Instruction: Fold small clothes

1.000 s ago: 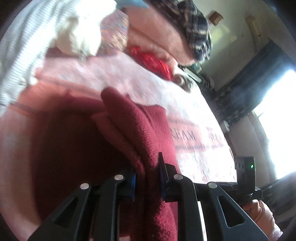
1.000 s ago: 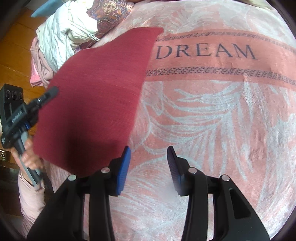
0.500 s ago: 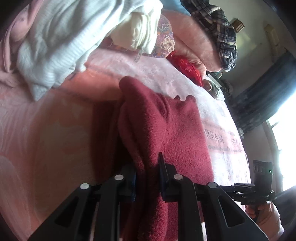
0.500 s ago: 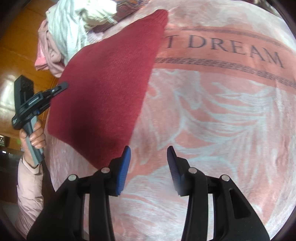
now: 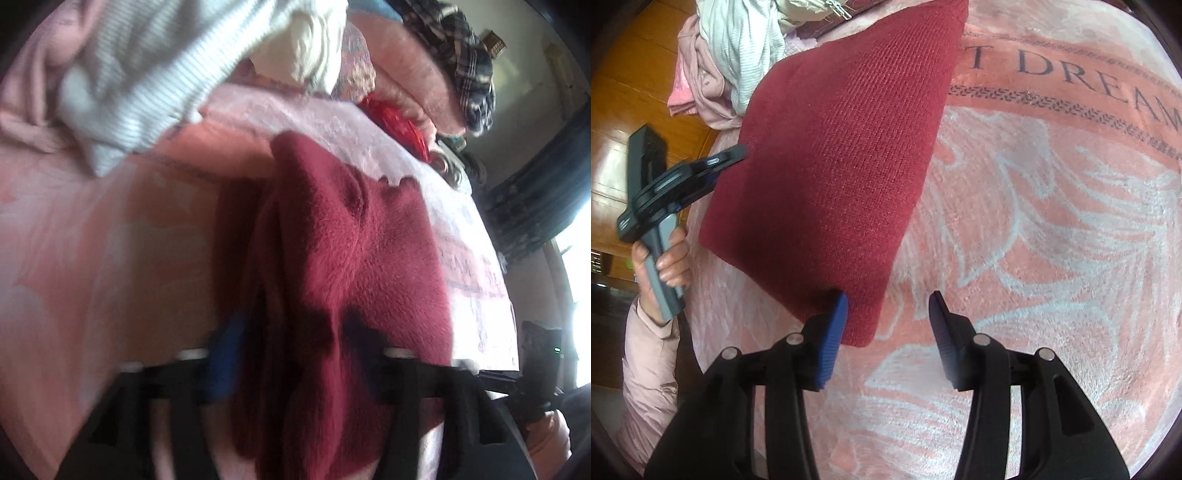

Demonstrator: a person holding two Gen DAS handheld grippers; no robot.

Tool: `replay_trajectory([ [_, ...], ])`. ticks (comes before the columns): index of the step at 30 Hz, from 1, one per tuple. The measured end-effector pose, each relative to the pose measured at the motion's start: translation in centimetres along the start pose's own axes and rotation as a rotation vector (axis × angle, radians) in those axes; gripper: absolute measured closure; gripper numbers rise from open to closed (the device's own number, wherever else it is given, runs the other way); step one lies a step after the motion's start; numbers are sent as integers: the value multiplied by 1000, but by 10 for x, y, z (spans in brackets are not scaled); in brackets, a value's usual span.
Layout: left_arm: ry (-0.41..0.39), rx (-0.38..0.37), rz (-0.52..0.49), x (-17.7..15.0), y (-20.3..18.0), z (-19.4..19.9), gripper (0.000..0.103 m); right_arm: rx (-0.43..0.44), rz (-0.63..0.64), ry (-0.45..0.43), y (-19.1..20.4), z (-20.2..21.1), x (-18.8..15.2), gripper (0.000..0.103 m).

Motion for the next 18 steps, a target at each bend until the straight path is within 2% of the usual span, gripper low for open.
replay_trajectory([
  [2, -5, -11, -1, -10, -5, 14, 24, 14, 0, -2, 0, 3, -2, 55],
  [4, 11, 12, -11, -28, -7, 24, 24, 28, 2, -3, 2, 7, -4, 55],
  [9, 53, 35, -32, -59, -8, 27, 24, 31, 32, -6, 13, 9, -7, 47],
  [10, 66, 33, -34, -64, -9, 25, 27, 21, 35, -3, 14, 7, -7, 47],
  [11, 77, 34, -34, -69, -8, 23, 31, 11, 39, 1, 15, 5, -6, 47],
  [13, 110, 41, -40, -76, -6, 15, 62, 15, 31, 15, 16, -1, -5, 46],
  [14, 121, 59, -43, -80, -2, 12, 67, 19, 22, 26, 17, -5, -6, 46],
  [15, 127, 77, -44, -81, 2, 9, 75, 24, 16, 36, 18, -9, -6, 52],
  [16, 128, 72, -32, -82, 7, 8, 79, 37, 14, 43, 20, -11, -6, 57],
  [17, 125, 59, -16, -82, 8, 9, 81, 53, 15, 49, 23, -12, -7, 68],
  [18, 115, 24, 23, -80, 11, 13, 84, 49, 25, 46, 24, -12, -7, 69],
])
Point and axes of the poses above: each gripper's, at about its wrist camera, not at the fingertips, and z roughly against the way its jaws point, y to its left, x to its top, the point moved 10 cm from there along -z, roughly the way its jaws point, and after that the axes turned 14 degrees about -x, right-handed, at the moved point
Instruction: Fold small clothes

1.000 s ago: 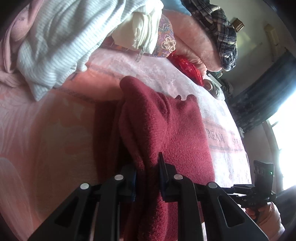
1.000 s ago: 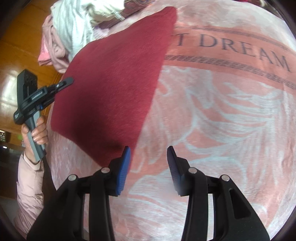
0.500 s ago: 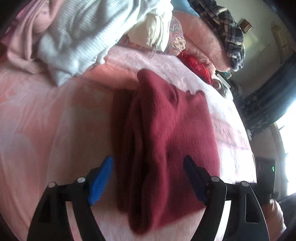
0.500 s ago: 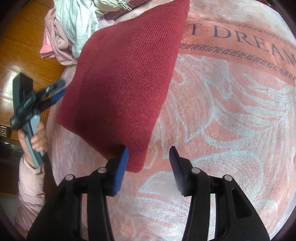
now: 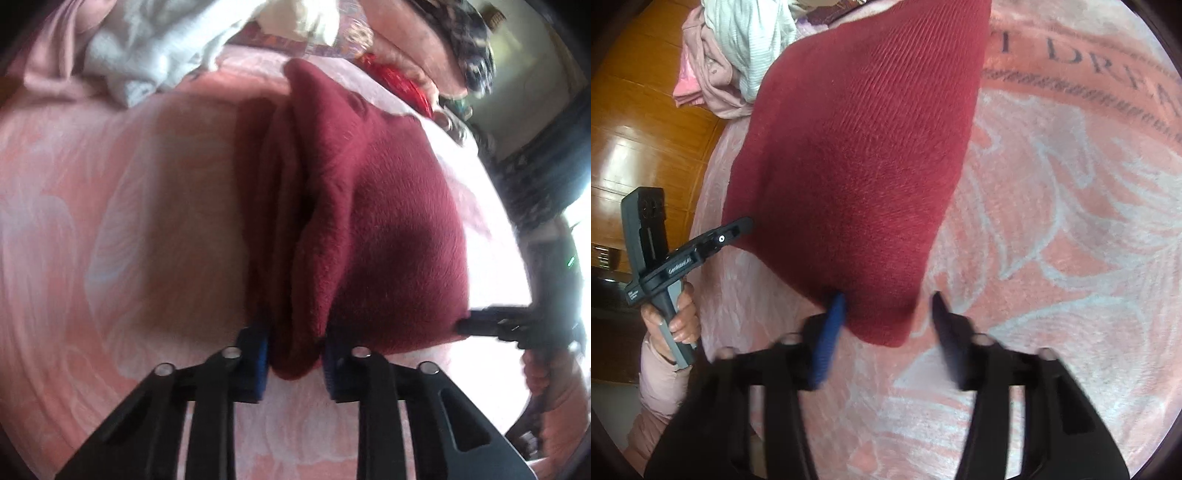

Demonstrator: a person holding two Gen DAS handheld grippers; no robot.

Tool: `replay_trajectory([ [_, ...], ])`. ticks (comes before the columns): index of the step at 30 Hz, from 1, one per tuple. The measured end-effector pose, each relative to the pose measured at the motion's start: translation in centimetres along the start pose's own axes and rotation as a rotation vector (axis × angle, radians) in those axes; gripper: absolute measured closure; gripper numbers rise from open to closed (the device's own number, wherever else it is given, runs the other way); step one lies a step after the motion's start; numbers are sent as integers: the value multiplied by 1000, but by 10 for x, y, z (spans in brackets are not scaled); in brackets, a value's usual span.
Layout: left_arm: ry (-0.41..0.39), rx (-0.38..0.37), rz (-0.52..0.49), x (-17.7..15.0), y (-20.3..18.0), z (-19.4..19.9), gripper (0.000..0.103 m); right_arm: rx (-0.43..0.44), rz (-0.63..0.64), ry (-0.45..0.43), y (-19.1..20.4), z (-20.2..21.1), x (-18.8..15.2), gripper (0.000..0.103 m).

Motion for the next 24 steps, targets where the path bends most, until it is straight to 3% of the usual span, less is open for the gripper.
replay_trajectory([
  [3, 1, -53, 24, 0, 6, 6, 86, -29, 21, -8, -1, -1, -1, 75],
  [11, 16, -51, 15, -9, 18, -5, 84, -77, 41, -3, -2, -15, -7, 73],
  [14, 22, -25, -10, -9, 16, -4, 74, -95, 62, -14, 0, -12, -5, 64],
  [16, 15, 41, -37, -5, 15, 4, 49, -109, 77, -35, -1, -4, -3, 59],
  [21, -80, 95, -129, 22, -2, 35, 35, -133, 70, -133, -10, 34, 20, 59],
  [24, -121, 118, -161, 51, -17, 37, 33, -116, -6, -191, -23, 54, 44, 58],
])
Point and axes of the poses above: each gripper's, at about its wrist camera, not at the fingertips, and z roughly against the way its jaws point, y to its left, x to its top, the point moved 10 cm from there along -z, roughly the way its jaws point, and after that the axes turned 14 degrees about -x, right-handed, at the moved point
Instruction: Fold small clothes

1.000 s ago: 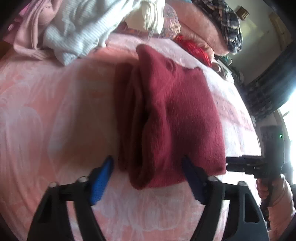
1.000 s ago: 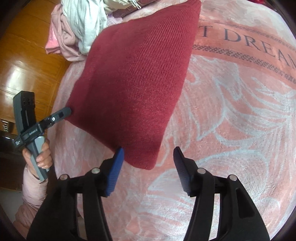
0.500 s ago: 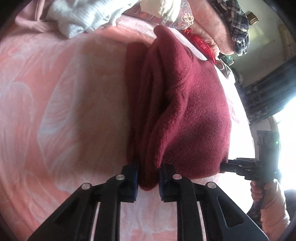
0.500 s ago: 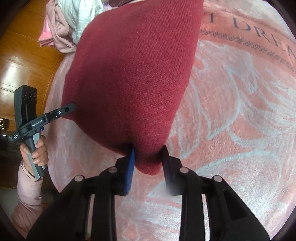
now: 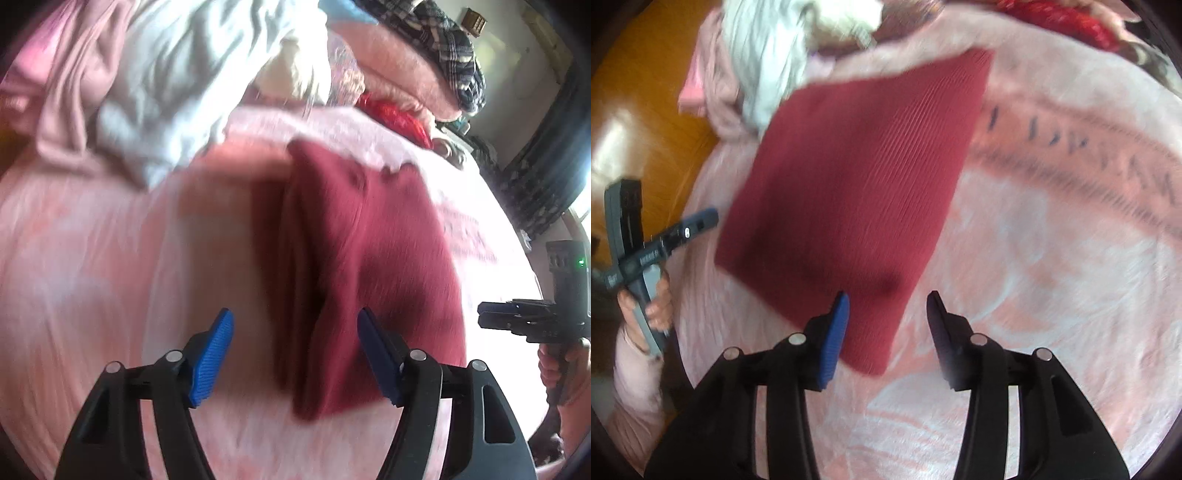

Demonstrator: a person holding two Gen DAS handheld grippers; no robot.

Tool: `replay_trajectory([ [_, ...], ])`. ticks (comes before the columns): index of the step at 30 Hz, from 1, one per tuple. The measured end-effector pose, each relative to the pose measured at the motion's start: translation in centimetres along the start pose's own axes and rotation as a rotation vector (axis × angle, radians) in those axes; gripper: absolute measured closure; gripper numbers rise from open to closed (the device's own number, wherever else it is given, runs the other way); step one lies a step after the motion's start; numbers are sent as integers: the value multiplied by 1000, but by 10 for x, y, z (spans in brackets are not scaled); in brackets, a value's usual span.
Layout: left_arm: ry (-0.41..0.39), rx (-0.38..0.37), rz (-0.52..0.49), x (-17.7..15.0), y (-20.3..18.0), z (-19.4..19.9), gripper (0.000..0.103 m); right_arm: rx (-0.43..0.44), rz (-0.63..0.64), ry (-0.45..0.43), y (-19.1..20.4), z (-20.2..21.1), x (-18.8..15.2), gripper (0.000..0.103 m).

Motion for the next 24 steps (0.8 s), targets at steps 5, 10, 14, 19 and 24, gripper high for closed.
replay_trajectory([
  [5, 0, -6, 34, 57, -15, -46, 33, -6, -71, -51, -17, 0, 33, 56],
  [10, 52, -2, 116, 76, -5, -93, 62, 5, -98, -41, -21, -19, 40, 55],
  [14, 71, 0, 128, 74, -1, -103, 90, 10, -104, -30, -24, -26, 40, 55],
  [19, 38, -40, 253, 73, 34, -97, 91, -24, -79, -27, -29, -26, 34, 55],
  [24, 41, -43, 204, 69, 23, -94, 71, -4, -91, -26, -27, -24, 35, 49],
])
Point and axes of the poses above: each gripper's, at about its wrist camera, not at the fingertips, and z roughly against the way its jaws point, y to its left, x to its top, the point moved 10 cm from there along -z, roughly the way its jaws point, and after that the axes turned 14 degrees about -x, right-handed, at the moved point
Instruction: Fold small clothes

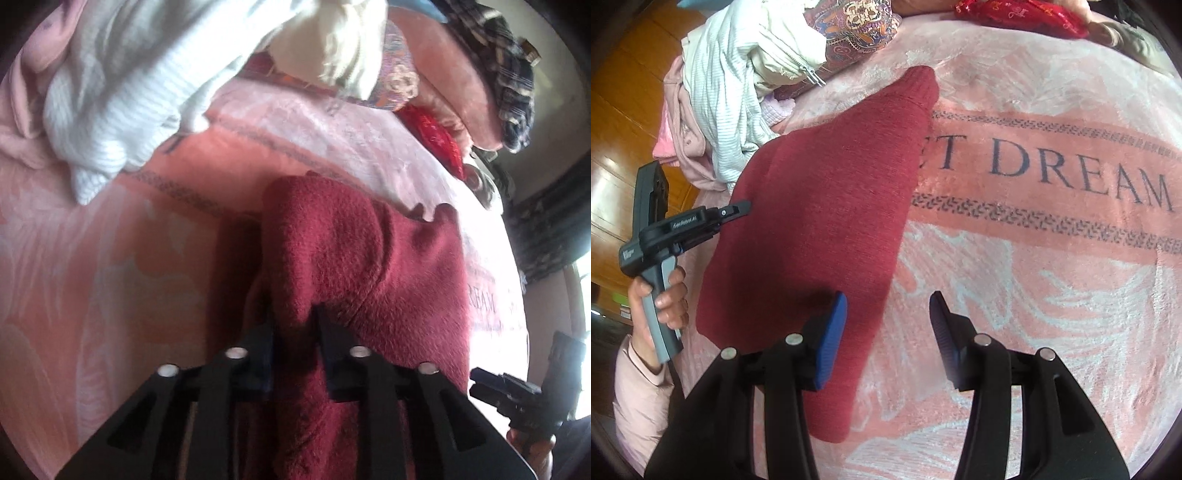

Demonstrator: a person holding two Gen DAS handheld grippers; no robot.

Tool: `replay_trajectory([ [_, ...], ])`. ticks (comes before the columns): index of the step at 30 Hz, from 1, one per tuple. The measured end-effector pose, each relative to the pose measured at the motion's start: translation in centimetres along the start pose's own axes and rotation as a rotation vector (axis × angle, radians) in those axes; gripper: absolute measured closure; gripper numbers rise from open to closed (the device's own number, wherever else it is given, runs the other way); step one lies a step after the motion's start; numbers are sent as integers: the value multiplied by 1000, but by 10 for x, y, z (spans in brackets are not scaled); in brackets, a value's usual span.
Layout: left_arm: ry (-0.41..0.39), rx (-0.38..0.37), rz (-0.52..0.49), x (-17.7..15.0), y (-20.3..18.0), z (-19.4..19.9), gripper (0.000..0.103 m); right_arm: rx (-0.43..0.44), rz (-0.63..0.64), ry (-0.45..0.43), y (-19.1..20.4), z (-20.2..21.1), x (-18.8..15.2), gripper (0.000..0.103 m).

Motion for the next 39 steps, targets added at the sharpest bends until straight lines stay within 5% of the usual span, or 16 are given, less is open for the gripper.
replay_trajectory([
  [3, -5, -64, -34, -6, -17, 12, 11, 9, 10, -17, 6, 6, 5, 45],
  [4, -6, -75, -41, -7, -21, 16, 11, 6, 10, -20, 8, 7, 7, 45],
  [21, 130, -115, -62, -35, -10, -7, 11, 18, -9, 21, 28, -14, 14, 29],
  [29, 178, -132, -66, -37, -10, -24, 11, 144, -89, 85, 30, -37, 16, 25],
  [32, 179, -150, -73, -37, -10, -25, 19, 202, -114, 118, 35, -48, 11, 28],
  [39, 163, -225, -76, -41, -16, -17, 59, 243, -111, 79, 37, -35, 12, 57],
])
Point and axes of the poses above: each gripper's, at about its wrist camera, not at the fingertips, and z roughly against the way its jaws point, y to its left, x to its top, the point moved 10 cm from there along -z, roughly the way its jaws point, and after that the axes turned 14 degrees about -x, right-handed, at the moved point
